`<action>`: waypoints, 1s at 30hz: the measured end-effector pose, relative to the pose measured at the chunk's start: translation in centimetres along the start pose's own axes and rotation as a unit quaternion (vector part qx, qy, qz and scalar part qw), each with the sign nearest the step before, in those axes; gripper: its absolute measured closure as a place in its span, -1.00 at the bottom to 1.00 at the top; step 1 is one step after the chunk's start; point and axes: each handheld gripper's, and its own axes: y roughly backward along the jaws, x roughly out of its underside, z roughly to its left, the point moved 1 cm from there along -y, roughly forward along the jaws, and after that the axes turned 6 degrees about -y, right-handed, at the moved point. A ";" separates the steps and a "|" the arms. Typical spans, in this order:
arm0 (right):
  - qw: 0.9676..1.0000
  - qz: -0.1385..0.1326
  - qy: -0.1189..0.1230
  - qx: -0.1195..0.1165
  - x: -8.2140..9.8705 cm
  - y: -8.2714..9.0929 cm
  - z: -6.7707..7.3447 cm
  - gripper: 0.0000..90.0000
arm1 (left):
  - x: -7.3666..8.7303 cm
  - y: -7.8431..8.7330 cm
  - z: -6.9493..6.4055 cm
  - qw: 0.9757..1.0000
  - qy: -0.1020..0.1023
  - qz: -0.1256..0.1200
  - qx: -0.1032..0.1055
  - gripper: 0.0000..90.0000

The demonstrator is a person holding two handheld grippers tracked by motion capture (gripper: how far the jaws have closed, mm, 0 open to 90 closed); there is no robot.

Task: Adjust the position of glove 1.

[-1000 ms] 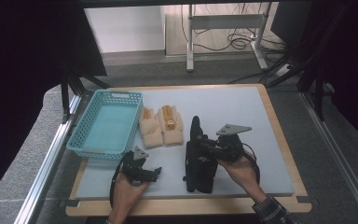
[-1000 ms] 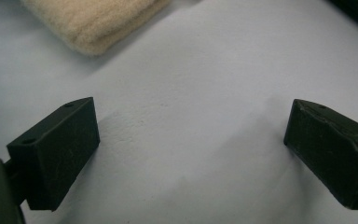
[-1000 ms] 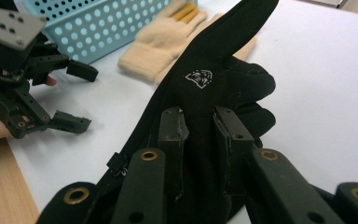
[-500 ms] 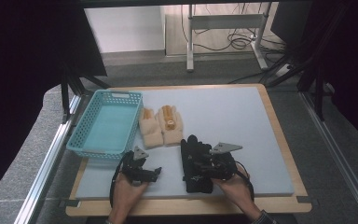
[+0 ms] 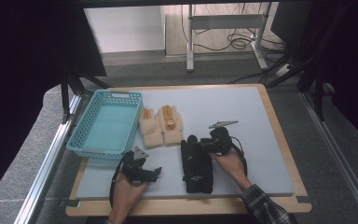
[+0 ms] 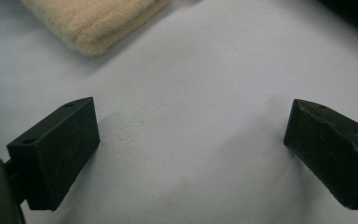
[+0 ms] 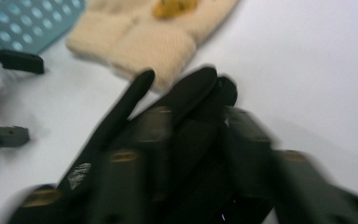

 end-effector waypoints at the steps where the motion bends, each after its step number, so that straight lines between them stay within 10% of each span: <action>1: 1.000 -0.001 -0.003 0.000 0.1 -0.1 -0.1 0.80 | 0.0 0.0 0.0 1.000 0.000 0.000 0.000 -0.93; 10: 0.998 -0.037 0.045 0.036 -0.4 2.7 0.7 0.84 | 0.0 0.0 0.0 1.000 0.000 0.000 0.000 -0.93; 20: 0.996 -0.039 0.073 0.033 0.3 2.7 -0.2 0.35 | 0.0 0.0 0.0 1.000 0.000 0.000 0.000 -0.93; 30: 0.994 -0.032 0.102 0.019 3.2 6.7 -0.1 0.69 | 0.0 0.0 0.0 1.000 0.000 0.000 0.000 -0.93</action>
